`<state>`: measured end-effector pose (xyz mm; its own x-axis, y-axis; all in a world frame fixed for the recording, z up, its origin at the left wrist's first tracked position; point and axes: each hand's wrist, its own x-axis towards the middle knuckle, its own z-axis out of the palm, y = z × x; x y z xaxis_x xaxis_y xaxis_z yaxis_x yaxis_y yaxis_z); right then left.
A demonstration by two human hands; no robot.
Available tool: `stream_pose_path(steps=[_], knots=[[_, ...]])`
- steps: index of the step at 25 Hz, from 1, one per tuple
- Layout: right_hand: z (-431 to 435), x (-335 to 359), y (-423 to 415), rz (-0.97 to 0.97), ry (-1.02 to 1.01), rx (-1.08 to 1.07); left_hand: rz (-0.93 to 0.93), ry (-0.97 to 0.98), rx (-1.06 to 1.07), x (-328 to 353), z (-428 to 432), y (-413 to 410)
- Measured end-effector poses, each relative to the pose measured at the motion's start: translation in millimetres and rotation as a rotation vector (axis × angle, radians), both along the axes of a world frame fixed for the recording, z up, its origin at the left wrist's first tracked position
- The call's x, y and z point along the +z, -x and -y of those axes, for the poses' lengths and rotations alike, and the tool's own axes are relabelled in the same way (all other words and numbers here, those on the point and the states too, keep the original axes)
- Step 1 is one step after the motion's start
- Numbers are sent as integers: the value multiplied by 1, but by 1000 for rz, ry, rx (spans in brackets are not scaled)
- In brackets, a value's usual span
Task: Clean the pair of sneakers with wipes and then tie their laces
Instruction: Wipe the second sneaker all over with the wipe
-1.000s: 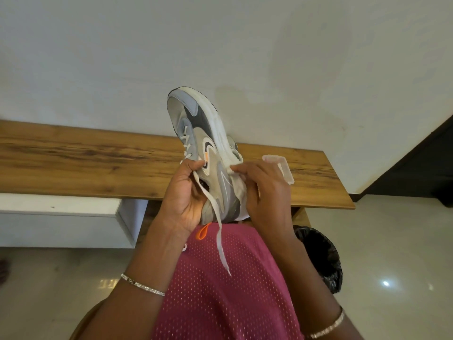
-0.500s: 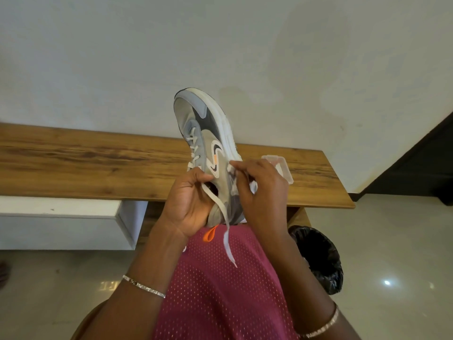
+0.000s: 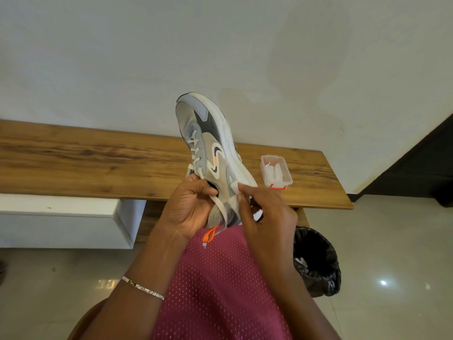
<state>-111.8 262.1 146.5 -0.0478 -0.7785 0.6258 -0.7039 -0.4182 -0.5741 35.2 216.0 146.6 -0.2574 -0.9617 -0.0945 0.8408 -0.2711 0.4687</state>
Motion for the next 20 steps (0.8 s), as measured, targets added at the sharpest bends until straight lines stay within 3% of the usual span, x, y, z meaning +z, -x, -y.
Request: stream_pose_path(steps=[5,10,17,20], knots=[[12,6,-11,76,27,-43,-9,-5,-37,-1,0,5],[57,31,-21,199,-149,3,36,-1,-50,-4,-5,8],[21,13,-17,13,1,29,21,51,-53,-5,1,-4],[0,-5,-10,29,33,-9,38,52,-63,-5,0,-2]])
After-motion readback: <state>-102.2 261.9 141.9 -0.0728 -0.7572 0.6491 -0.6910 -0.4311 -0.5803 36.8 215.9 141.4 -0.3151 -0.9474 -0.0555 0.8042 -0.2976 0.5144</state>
